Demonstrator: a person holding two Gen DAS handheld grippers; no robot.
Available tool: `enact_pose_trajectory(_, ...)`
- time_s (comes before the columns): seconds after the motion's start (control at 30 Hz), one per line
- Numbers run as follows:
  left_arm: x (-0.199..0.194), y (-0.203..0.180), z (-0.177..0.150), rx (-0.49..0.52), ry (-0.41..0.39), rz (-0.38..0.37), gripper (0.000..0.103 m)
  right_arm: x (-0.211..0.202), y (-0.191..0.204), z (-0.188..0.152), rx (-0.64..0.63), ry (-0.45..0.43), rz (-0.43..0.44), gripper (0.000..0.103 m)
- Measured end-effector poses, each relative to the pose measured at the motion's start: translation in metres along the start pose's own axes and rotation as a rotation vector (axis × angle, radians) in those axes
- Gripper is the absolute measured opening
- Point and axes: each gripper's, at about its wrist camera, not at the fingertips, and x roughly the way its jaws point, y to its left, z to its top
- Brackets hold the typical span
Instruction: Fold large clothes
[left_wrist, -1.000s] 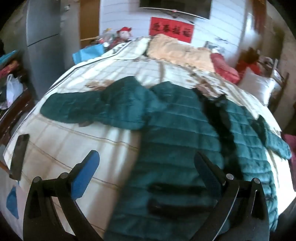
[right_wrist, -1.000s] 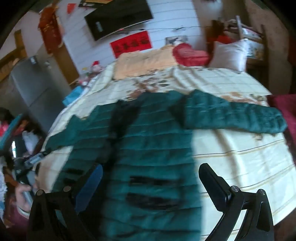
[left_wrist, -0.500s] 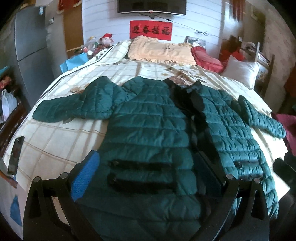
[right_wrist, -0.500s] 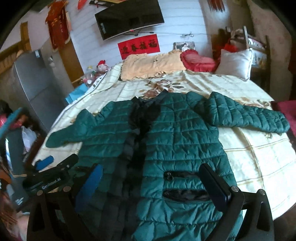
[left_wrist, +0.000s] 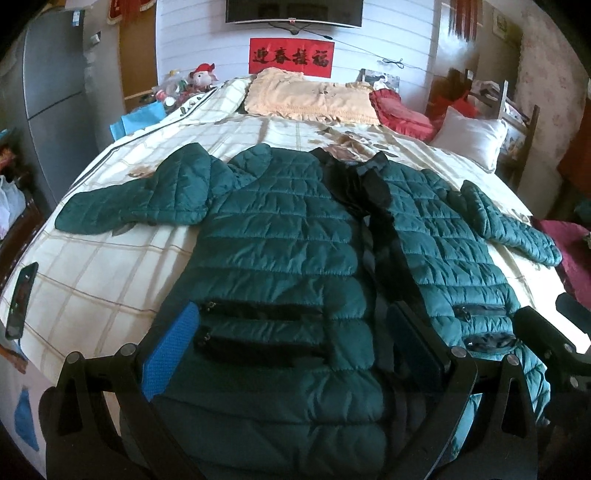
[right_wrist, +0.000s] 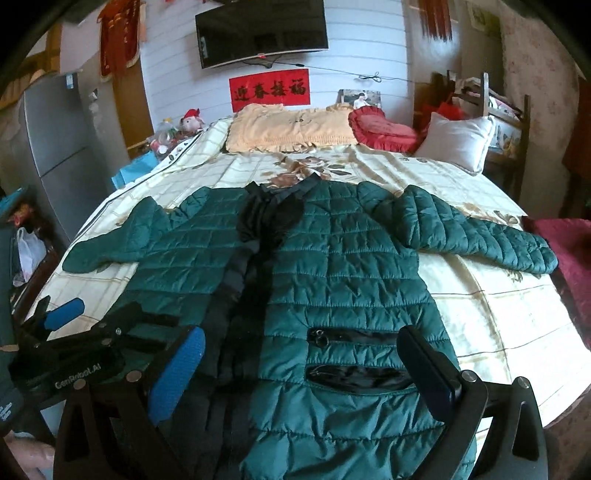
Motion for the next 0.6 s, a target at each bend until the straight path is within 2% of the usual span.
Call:
enact_pose_trajectory(0.3,0.0004,-0.0028,-0.0055,0.006,0.015,-0.03,0.102,-0.0011,-0.0096,-0.0014,0.031,-0.002,0.023,0.103)
enact_pose_trajectory(0.6,0.0038,-0.0065,-0.0098,0.025,0.031,-0.032,0.102,0.0009,-0.0071,-0.0002,0.01,0.002,-0.008,0.103)
